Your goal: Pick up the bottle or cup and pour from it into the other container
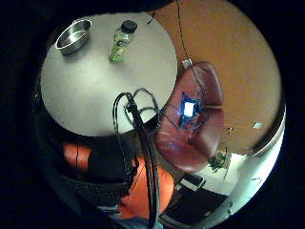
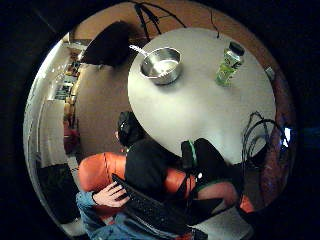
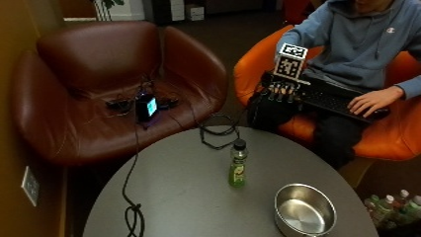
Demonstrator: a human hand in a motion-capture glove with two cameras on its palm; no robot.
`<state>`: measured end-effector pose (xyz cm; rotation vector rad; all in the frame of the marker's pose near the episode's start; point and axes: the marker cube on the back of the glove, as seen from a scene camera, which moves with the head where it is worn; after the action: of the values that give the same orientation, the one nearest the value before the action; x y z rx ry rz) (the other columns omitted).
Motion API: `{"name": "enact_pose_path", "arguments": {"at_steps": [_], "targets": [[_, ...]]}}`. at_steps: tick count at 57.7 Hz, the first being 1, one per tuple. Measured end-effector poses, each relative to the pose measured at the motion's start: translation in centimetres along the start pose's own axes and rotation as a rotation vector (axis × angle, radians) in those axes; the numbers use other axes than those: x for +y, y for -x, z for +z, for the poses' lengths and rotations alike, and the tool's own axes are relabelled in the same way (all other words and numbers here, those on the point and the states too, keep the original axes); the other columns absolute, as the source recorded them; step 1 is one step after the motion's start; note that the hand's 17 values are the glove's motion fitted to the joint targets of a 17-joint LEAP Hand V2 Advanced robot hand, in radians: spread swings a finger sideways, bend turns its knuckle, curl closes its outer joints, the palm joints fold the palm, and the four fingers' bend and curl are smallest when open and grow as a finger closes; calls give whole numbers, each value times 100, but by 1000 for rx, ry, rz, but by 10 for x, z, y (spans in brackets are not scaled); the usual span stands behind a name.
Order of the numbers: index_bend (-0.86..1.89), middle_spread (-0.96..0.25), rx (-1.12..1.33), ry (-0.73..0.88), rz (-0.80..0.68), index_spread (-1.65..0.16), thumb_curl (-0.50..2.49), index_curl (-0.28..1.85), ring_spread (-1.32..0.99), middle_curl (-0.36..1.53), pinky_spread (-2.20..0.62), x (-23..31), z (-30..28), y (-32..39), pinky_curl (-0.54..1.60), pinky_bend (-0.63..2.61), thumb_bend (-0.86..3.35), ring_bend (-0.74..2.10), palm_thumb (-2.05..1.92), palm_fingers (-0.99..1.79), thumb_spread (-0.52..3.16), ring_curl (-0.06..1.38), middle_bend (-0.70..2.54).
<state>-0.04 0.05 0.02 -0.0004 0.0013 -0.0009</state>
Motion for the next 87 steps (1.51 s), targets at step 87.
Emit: {"name": "enact_pose_path", "arguments": {"at_steps": [87], "targets": [[16, -5, -17, 0, 155, -40, 40, 25, -3, 28, 23, -14, -1, -137, 33, 46, -3, 36, 72, 2, 98, 26, 18]]}}
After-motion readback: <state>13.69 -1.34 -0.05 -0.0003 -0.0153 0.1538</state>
